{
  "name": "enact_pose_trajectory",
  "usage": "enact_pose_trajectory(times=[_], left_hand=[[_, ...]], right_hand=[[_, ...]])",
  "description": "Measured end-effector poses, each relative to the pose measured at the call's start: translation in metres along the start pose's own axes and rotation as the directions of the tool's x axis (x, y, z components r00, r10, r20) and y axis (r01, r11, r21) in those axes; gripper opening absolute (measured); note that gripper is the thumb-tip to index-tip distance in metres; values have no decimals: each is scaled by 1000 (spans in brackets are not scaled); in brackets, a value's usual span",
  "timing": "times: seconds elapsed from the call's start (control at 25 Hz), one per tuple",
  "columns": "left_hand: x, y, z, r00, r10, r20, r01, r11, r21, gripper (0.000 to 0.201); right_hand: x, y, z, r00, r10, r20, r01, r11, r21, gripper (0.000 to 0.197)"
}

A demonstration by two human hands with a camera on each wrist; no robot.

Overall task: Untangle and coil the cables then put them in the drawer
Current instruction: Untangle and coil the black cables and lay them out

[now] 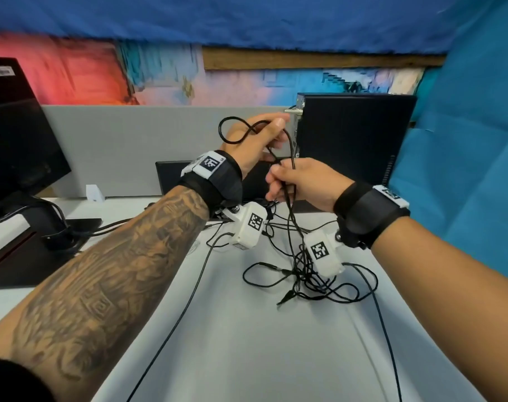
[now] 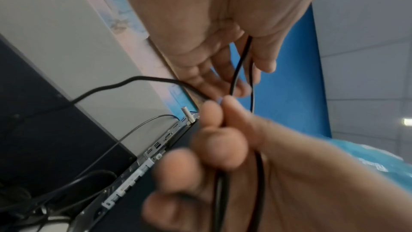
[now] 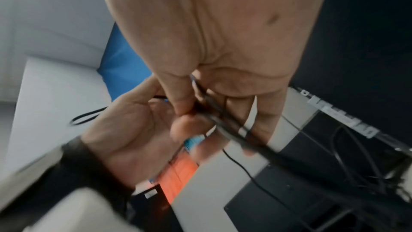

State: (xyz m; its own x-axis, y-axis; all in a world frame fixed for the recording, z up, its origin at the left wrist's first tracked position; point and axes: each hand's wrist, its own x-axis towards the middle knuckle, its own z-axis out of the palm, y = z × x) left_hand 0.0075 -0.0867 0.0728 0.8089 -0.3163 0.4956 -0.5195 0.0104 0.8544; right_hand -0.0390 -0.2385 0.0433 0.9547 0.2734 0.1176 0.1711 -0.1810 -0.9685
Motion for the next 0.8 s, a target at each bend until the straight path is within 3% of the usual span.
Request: enact_pose_trajectory(times=[0.08,0.16,0.2,0.24,0.28,0.36,0.48,0.6,0.64,0.72,0.76,0.8], left_hand=[[-13,-7,3,972,150,-182,-106,967,233,45],[-35,-23,11,914,232,-333,-120,938,324,47],[-46,-32,18,940,152,-305,-72,964,256,46],[-54,-42,26,982,4,-189,25,988,149,48],[-63,-51,37,990,-138,-7,138,986,93,48],[-78,-72,54,938,-253,237,204,955,216,41],[-88,-89,66,947,-235,218,161,937,310,30],[-74,-73,64,982,-174,74,164,978,127,59],[-64,-66,61,985,-169,18,168,985,30,60],[-47,-49,53,985,-168,-30,165,983,-86,29],[-44,-42,49,982,-185,-28,182,979,-91,16],[-42,-43,45,977,-213,-18,211,974,-77,21]], right_hand=[[5,-13,-3,993,-17,-116,42,975,217,25],[9,-26,-13,974,-29,-225,118,910,397,28],[10,-31,-17,967,-45,-252,160,873,460,29],[11,-35,-19,962,-60,-268,194,837,511,31],[11,-38,-18,959,-73,-275,219,810,545,32],[13,-46,-11,959,-93,-268,239,774,586,33],[12,-54,-9,955,-124,-271,265,769,582,33],[6,-51,-12,958,-120,-259,227,870,437,34],[5,-49,-12,960,-113,-256,200,918,342,37],[3,-48,-12,955,-106,-276,108,994,-9,43],[2,-50,-13,945,-115,-306,54,979,-198,45],[2,-51,-16,930,-134,-342,22,950,-311,46]])
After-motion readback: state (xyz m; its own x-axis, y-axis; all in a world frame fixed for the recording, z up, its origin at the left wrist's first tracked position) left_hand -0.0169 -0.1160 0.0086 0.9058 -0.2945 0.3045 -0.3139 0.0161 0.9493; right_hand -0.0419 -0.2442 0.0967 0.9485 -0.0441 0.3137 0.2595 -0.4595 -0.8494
